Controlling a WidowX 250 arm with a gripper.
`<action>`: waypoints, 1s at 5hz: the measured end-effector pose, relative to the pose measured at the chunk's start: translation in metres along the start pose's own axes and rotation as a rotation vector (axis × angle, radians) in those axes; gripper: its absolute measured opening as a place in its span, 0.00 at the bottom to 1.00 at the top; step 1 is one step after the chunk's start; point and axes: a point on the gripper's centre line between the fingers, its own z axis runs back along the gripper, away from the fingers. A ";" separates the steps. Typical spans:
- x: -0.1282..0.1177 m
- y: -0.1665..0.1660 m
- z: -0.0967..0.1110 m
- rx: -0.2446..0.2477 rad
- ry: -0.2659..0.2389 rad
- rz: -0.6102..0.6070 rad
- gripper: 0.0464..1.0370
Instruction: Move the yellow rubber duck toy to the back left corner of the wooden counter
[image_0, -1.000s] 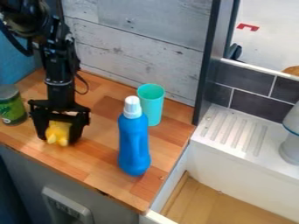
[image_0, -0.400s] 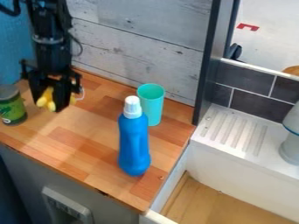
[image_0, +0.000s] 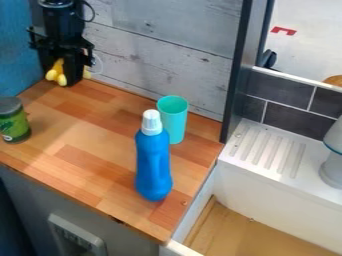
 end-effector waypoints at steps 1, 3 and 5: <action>0.025 0.018 -0.016 0.019 0.000 0.080 0.47; 0.057 0.039 -0.058 0.116 0.049 0.264 0.47; 0.069 0.035 -0.080 0.115 0.129 0.287 0.47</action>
